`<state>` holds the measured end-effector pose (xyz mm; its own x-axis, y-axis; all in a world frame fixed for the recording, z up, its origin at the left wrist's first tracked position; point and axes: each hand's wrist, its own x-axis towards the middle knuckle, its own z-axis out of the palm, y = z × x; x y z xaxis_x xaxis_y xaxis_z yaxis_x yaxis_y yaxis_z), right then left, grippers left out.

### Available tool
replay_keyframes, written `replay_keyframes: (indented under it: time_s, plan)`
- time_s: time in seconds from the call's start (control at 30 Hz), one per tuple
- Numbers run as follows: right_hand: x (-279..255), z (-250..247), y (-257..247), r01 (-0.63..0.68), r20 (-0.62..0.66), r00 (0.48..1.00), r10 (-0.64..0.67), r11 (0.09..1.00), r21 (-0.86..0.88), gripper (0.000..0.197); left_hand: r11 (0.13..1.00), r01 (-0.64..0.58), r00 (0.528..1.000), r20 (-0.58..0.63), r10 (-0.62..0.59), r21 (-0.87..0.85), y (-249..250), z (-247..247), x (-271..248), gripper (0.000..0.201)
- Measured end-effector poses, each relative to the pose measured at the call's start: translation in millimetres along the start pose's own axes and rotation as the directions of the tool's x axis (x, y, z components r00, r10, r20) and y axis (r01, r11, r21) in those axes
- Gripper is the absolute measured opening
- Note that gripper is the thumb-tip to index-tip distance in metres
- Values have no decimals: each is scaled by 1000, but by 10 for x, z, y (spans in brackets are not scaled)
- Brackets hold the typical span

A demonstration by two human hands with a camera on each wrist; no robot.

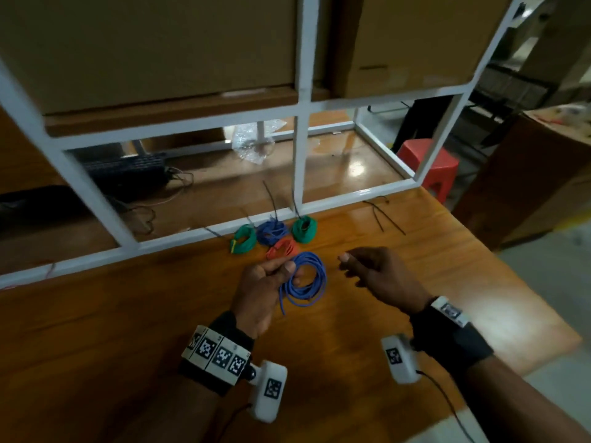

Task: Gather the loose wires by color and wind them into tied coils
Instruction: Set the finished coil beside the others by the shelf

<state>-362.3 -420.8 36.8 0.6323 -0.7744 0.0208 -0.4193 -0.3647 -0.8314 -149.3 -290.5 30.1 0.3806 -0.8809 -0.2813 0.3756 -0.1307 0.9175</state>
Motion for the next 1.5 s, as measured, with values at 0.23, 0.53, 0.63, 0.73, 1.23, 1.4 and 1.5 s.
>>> replay_keyframes:
  time_s: [0.23, 0.53, 0.63, 0.73, 1.23, 1.4, 1.5]
  plan:
    - [1159, -1430, 1093, -166, -62, 986, 154, 950, -265, 20, 1000, -20, 986, -164, 22, 15, -226, 829, 769, 29]
    - [2418, -1614, 1686, -24, 88, 991, 98, 791, -611, 29, 997, -46, 972, -230, 58, 58, -328, 1346, 1278, 19]
    - [2660, -1568, 1791, 42, 175, 979, 104, 739, -673, 29, 997, -49, 966, -251, 61, 55, -323, 1433, 1461, 17]
    - [2748, -1603, 1872, 111, 246, 965, 90, 710, -695, 23, 999, -30, 965, -261, 39, 38, -346, 1522, 1603, 21]
    - [2138, -1791, 1746, 47, 163, 981, 101, 698, -715, 12, 994, -72, 961, -261, 91, 83, -519, 1587, 1631, 27]
    - [1150, -1473, 1055, -349, 175, 930, 324, 927, 138, 16, 980, -150, 928, -324, 184, 127, -393, 1409, 1451, 23]
    - [643, -1055, 638, -450, 244, 891, 383, 817, 361, 13, 975, -161, 899, -386, 209, 153, -363, 1157, 1313, 23]
